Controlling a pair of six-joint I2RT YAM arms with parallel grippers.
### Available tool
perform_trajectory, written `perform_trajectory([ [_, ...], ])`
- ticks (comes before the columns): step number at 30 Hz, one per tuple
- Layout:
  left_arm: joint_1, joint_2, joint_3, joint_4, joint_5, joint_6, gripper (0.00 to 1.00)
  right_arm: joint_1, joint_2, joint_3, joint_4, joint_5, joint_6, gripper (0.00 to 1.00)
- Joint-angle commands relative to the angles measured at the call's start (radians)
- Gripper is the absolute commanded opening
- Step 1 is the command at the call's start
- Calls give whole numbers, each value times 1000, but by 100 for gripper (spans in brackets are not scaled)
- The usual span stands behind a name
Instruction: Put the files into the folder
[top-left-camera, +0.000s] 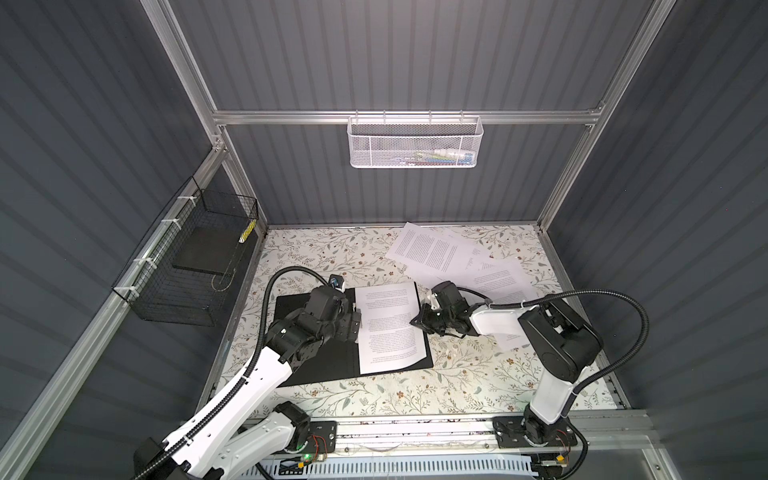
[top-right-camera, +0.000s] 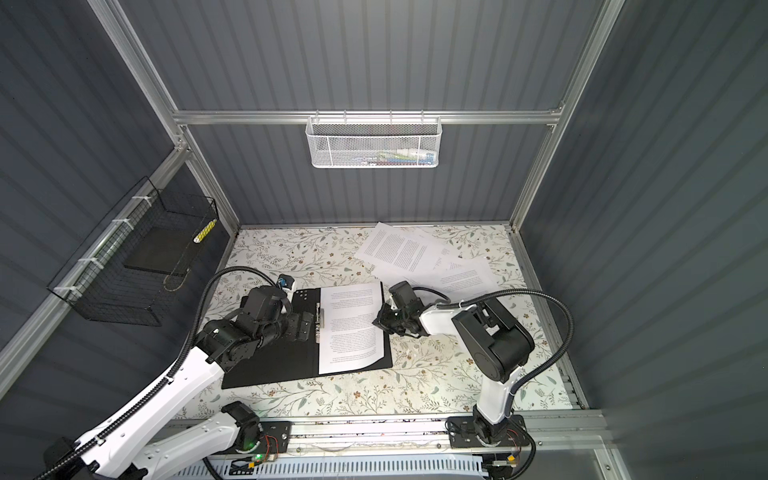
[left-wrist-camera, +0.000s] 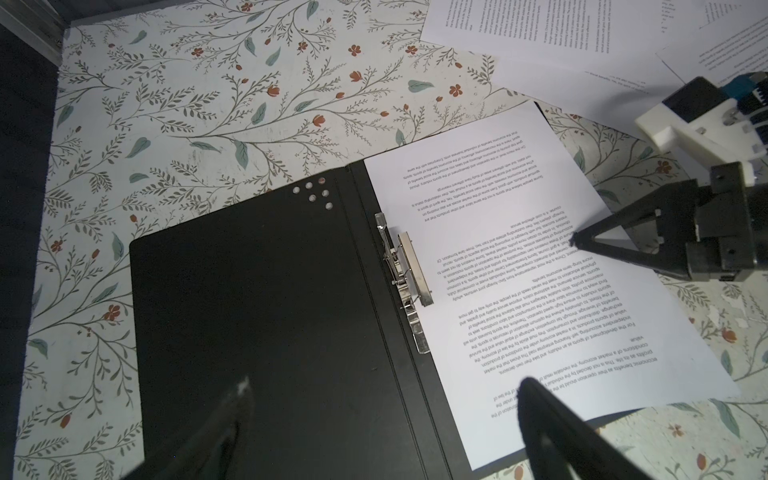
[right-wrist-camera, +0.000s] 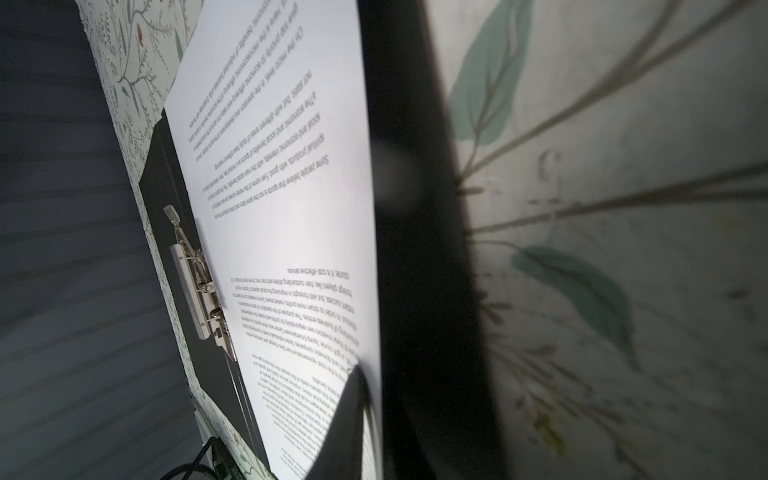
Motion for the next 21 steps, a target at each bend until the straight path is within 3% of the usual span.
perform_trajectory([
  [1,-3,5,-13,8,15,17,100,7,17,34,-35,-7,-33,12],
  [6,-3,8,-13,8,14,17,100,6,19,35,-38,-9,-31,14],
  [21,-2,12,-13,11,21,21,100,8,-28,17,-102,42,-45,60],
])
